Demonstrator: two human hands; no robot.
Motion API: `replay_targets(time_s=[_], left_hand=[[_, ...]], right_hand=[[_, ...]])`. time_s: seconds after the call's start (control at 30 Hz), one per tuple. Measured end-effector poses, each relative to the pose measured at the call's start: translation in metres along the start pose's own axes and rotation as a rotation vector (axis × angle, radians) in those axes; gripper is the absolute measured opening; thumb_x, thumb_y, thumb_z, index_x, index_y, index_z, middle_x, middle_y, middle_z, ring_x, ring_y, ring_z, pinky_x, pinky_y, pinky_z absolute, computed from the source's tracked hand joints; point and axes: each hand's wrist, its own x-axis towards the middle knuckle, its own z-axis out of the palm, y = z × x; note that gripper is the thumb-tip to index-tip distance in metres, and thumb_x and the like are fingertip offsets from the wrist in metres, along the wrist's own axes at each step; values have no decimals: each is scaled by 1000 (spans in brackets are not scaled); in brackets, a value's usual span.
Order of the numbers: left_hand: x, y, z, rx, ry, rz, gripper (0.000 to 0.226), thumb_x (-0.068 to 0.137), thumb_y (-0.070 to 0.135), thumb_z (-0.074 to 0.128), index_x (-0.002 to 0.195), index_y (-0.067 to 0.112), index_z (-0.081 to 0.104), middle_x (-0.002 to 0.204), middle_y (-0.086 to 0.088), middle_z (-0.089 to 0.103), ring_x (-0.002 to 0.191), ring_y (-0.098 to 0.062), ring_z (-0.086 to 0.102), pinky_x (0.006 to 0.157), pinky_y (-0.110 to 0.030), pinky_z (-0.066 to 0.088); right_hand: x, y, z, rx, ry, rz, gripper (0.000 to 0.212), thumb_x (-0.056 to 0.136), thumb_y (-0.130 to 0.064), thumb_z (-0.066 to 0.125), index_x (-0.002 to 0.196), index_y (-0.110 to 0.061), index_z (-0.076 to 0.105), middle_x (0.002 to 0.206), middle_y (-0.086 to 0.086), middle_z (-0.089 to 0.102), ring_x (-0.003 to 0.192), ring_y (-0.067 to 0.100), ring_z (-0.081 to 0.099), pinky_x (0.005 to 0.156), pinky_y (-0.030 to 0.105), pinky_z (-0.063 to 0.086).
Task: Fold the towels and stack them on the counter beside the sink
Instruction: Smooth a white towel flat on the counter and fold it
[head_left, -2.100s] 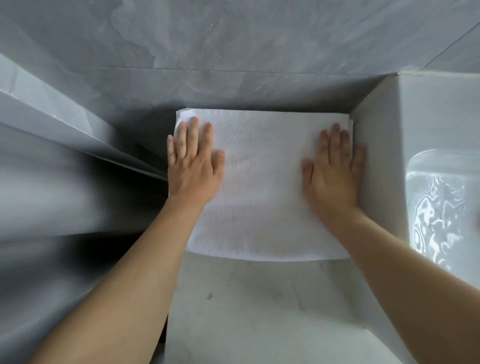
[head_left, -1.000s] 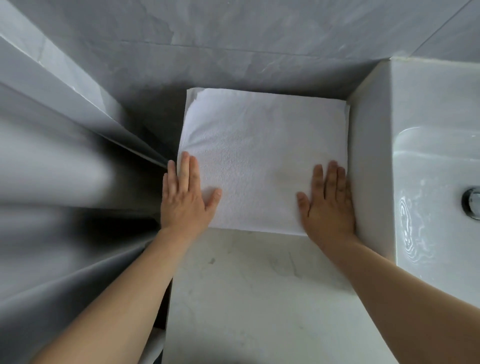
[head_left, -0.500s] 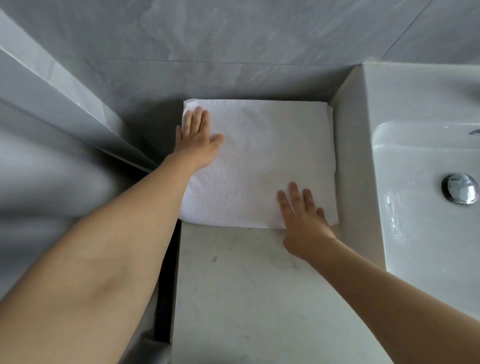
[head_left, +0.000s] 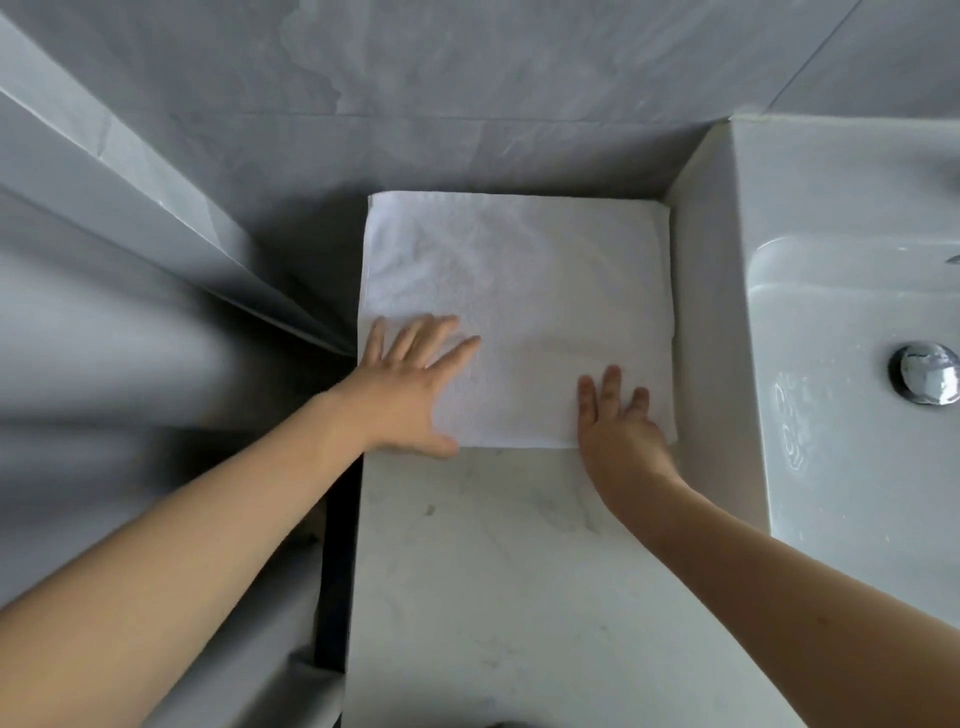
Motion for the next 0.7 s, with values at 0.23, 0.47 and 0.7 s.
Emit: replay_targets(time_s=[0.23, 0.47, 0.7], left_hand=[[-29, -13, 56, 207, 255, -99, 84, 90, 11, 52, 160, 10, 5, 167, -15, -4, 154, -34, -3, 126, -45, 3], [-30, -40, -18, -642, 387, -277, 22, 88, 18, 54, 72, 6, 61, 71, -7, 58, 69, -22, 55, 66, -35, 44], [17, -43, -63, -1438, 644, -492, 20, 81, 25, 49, 90, 16, 63, 96, -7, 60, 90, -21, 57, 79, -38, 46]], right_hand=[[-4, 9, -32, -101, 34, -32, 48, 98, 3, 32, 145, 6, 31, 147, 34, 32, 119, 41, 54, 87, 44, 51], [10, 46, -108, 1, 23, 40, 35, 94, -7, 49, 126, -15, 59, 127, 6, 61, 118, 29, 59, 86, 36, 47], [56, 83, -162, 26, 240, 153, 31, 90, -2, 51, 120, -4, 58, 116, 17, 63, 108, 36, 60, 75, 37, 44]])
